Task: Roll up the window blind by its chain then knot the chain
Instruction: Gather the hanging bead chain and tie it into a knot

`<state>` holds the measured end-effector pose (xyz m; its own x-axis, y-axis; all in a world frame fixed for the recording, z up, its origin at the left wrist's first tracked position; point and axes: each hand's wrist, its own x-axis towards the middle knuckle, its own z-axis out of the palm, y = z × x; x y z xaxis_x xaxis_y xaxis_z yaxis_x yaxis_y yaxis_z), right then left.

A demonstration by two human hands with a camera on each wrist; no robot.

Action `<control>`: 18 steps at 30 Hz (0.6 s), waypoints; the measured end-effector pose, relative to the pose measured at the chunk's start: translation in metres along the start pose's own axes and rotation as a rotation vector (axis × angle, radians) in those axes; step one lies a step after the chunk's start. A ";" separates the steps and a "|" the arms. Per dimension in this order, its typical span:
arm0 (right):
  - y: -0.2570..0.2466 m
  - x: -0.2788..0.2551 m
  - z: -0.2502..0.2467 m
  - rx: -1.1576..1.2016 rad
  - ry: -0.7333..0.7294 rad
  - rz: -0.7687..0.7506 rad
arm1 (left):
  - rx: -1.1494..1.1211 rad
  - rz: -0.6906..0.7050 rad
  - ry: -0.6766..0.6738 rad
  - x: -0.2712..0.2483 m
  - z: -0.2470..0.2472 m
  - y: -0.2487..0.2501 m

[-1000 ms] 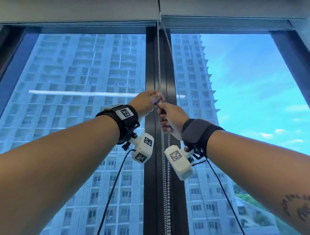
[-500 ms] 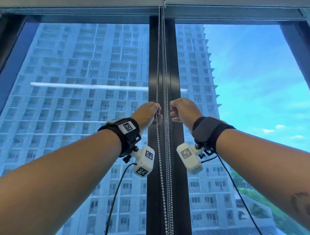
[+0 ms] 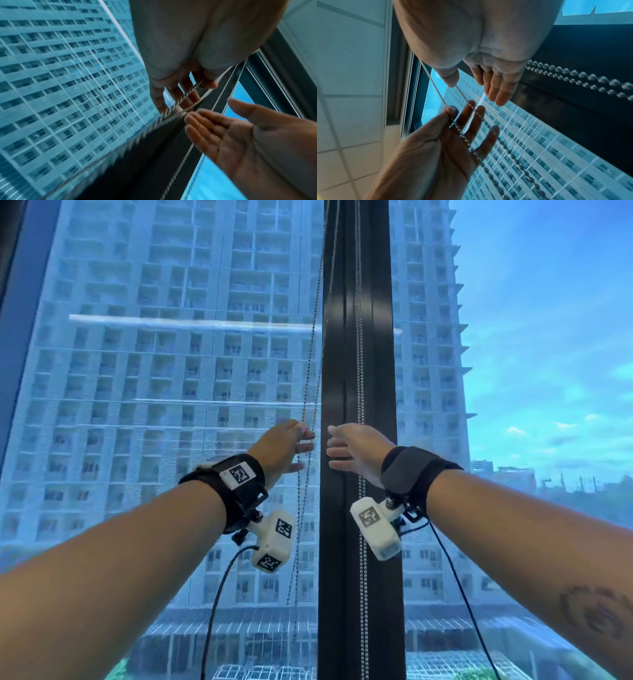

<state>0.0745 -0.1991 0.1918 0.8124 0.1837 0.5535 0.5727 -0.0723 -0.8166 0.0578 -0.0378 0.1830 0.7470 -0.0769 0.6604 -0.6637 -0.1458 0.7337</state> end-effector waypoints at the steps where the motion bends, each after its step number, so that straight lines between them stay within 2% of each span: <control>1: 0.003 0.000 0.003 0.028 -0.001 0.006 | -0.080 -0.025 -0.018 -0.006 0.001 -0.007; 5: 0.013 -0.004 0.019 0.188 -0.043 0.007 | -0.253 -0.104 -0.078 -0.027 0.013 -0.035; 9: 0.018 -0.010 0.031 0.332 0.003 0.024 | -0.326 -0.109 -0.070 -0.045 0.031 -0.062; 14: 0.027 -0.022 0.033 0.394 -0.014 -0.014 | -0.390 -0.087 -0.061 -0.062 0.051 -0.076; 18: 0.039 -0.030 0.036 0.384 0.088 -0.038 | -0.397 -0.091 -0.074 -0.075 0.063 -0.077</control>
<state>0.0681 -0.1723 0.1373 0.8076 0.0929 0.5824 0.5329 0.3080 -0.7881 0.0550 -0.0826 0.0666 0.7943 -0.1545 0.5876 -0.5479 0.2359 0.8026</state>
